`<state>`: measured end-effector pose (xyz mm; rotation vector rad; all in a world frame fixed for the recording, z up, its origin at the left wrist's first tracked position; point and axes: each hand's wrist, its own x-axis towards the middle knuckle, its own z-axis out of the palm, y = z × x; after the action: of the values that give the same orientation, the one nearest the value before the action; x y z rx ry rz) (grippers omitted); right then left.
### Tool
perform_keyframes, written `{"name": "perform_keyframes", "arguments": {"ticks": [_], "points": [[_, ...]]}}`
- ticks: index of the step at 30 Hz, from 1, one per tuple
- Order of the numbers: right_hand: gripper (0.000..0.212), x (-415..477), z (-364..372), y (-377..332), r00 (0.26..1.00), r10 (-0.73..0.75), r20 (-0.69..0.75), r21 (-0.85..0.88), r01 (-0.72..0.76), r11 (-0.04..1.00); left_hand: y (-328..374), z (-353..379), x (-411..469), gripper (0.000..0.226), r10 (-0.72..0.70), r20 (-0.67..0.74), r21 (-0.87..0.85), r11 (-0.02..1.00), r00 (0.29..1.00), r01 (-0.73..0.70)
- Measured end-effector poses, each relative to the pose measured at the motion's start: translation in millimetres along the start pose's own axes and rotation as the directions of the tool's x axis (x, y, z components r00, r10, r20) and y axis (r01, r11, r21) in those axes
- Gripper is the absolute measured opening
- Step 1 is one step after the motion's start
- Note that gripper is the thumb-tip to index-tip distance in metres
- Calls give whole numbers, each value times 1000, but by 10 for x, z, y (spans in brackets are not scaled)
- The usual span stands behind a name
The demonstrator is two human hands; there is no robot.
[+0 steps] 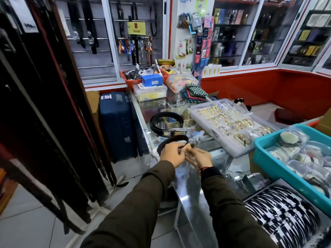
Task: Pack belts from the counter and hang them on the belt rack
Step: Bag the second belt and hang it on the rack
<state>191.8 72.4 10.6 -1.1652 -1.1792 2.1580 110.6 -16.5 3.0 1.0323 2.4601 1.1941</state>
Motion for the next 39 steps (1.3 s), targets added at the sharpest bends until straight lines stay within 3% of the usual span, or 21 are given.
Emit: {"name": "perform_keyframes", "arguments": {"ticks": [5, 9, 12, 17, 21, 30, 33, 39], "points": [[40, -166, 514, -97, 966, -214, 145, -115, 231, 966, -131, -398, -158, 32, -67, -292, -309, 951, 954, -28], [37, -302, 985, -72, 869, -396, 296, -273, 475, 837, -232, -785, -344, 30, -149, -470, -415, 907, 870, -69], [37, -417, 1291, -14, 802, -438, 406, -307, 571, 761, -332, -1079, -464, 30, -196, -543, -420, 905, 816, -63], [32, -620, 1722, 135, 711, -459, 532, -167, 620, 766, -534, -1500, -667, 30, -223, -640, -337, 941, 736, -8], [27, -808, 2061, 195, 668, -428, 610, -64, 579, 813, -603, -1929, -776, 27, -226, -661, -412, 907, 715, -94], [34, -1309, 2834, -28, 480, -382, 790, 31, 590, 807, -503, -2967, -924, 27, -214, -735, -470, 845, 643, -256], [34, -1549, 3091, -137, 396, -386, 833, 77, 608, 790, -445, -3291, -1056, 17, -248, -747, -521, 795, 617, -310], [33, -2065, 3675, -365, 250, -417, 874, 194, 607, 771, -260, -4041, -1294, 31, -217, -852, -411, 841, 476, -352]]}}
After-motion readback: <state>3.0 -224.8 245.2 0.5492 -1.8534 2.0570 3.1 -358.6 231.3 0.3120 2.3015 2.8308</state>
